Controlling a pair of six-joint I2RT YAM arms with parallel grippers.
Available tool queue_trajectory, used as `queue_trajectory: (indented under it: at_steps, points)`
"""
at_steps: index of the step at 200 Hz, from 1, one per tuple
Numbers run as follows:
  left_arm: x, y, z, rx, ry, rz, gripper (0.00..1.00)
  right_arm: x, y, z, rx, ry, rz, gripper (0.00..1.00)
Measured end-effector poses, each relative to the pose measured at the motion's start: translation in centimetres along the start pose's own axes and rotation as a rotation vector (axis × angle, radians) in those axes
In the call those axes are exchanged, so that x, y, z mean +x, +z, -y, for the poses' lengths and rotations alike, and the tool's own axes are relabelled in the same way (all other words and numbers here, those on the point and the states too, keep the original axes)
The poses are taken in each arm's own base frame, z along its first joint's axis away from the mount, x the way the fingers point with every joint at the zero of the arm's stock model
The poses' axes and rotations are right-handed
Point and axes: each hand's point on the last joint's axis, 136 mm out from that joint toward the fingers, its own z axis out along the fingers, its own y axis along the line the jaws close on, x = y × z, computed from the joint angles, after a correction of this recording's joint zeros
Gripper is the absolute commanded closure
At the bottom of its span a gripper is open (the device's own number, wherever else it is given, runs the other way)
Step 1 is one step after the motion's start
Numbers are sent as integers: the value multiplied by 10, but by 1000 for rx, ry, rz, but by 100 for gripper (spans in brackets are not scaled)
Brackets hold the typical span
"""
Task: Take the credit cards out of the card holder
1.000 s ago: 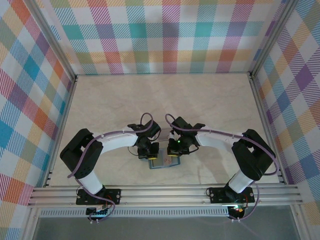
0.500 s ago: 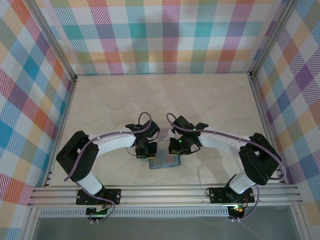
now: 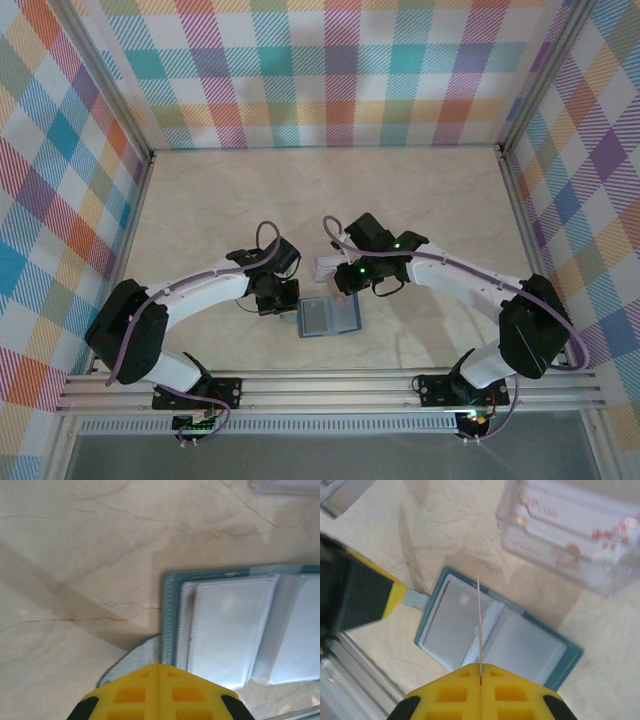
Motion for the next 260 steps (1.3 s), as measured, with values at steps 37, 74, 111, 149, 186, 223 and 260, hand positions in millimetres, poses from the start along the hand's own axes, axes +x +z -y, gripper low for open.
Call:
queue_trajectory:
  at_steps: [37, 74, 111, 149, 186, 223, 260]
  points:
    - [-1, -4, -9, 22, -19, 21, 93, -17, -15, -1, 38, -395, 11, 100]
    - [0, -10, -14, 38, -27, 41, 92, -33, -22, 1, 79, -720, -23, 100]
    - [3, -11, -20, 39, -31, 45, 92, -47, -16, 13, 114, -915, -123, 100]
    - [6, -10, -24, 32, -36, 40, 92, -60, -3, 26, 121, -1011, -225, 100]
    - [6, -13, -25, 41, -36, 51, 92, -65, 11, 35, 111, -1054, -299, 100]
    - [7, -12, -28, 38, -42, 50, 92, -64, 29, 42, 88, -1073, -356, 100]
    - [8, -12, -31, 36, -47, 49, 91, -60, 44, 47, 71, -1076, -405, 100]
